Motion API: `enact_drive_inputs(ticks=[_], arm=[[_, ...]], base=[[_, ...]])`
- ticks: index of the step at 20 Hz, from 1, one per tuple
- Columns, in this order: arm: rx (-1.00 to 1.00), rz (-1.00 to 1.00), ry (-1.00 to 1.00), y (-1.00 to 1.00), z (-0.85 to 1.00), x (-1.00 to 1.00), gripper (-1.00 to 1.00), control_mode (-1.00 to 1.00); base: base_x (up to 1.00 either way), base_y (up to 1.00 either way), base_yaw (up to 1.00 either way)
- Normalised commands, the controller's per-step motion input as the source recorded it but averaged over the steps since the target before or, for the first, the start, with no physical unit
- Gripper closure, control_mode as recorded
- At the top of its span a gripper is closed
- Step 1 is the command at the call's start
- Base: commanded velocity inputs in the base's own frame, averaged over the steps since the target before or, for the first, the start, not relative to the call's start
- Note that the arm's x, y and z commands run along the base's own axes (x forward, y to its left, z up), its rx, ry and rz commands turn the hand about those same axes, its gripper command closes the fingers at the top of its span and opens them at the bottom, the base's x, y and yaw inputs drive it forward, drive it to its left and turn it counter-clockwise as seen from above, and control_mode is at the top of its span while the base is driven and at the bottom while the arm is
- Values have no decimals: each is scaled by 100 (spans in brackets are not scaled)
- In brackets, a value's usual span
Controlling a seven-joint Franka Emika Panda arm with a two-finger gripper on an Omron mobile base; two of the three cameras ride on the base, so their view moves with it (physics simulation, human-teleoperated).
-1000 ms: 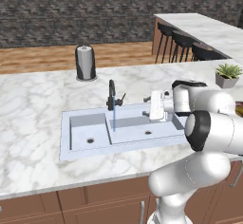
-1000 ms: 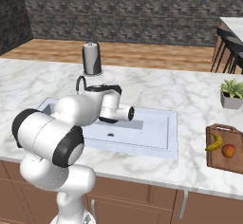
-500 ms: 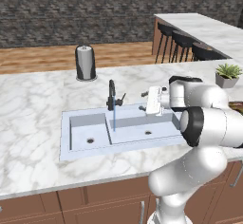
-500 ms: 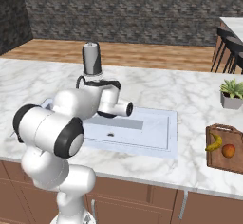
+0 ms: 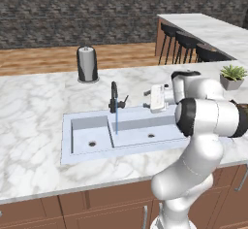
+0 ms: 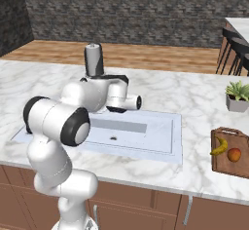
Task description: Pick the banana, mango from the sink and place them on the cutting board to airdry. Then turn off the sink faucet.
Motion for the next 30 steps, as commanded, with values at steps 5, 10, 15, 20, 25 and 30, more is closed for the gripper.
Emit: enact_drive_inputs(ticks=[5,10,15,20,25,30], arm=[[0,13,4,0,-28,23,-100,-100],[0,12,0,-1,-13,16,-100,-100],[2,6,0,-1,-3,0,-100,-100],[4,1,-2,0,0,0,-100,-100],[4,0,-9,1,-15,0,-100,-100],[2,0,-8,1,-21,9,-100,-100]], base=[[0,0,0],[0,0,0],[0,0,0],[0,0,0],[0,0,0],[0,0,0]])
